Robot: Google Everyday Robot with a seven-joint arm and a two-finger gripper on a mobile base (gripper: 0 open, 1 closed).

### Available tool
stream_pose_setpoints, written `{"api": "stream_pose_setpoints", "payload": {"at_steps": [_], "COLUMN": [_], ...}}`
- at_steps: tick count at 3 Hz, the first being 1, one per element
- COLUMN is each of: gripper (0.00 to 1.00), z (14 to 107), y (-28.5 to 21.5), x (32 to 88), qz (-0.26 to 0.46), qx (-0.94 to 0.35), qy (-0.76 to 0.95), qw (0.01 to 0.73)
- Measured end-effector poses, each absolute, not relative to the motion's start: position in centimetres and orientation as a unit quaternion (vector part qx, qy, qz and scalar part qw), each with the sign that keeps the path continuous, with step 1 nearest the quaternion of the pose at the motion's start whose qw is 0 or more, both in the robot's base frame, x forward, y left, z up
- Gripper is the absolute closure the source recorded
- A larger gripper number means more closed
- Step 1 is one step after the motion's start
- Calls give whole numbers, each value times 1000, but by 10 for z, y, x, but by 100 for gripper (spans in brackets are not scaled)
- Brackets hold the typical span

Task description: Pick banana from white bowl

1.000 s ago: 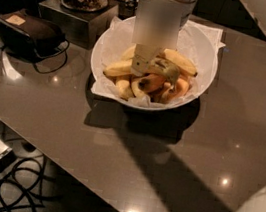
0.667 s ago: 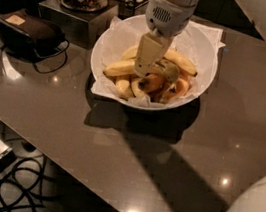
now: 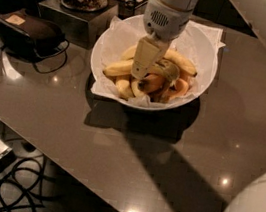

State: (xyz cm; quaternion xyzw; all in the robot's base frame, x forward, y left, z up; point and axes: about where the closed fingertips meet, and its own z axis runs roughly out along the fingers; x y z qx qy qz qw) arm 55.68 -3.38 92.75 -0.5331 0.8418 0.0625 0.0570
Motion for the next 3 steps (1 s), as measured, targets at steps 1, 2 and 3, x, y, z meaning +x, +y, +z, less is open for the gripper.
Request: {"api": "stream_pose_setpoints", "payload": {"at_steps": [1,2,3], "gripper": [39,39,39], "z": [929,927,924], "y": [-32,-28,-24], "x": [557,556,555], "qz": [63,66,71], "qx": [-536,-540,-543], "qy": [840,837,835], "qw": [57,54,51]}}
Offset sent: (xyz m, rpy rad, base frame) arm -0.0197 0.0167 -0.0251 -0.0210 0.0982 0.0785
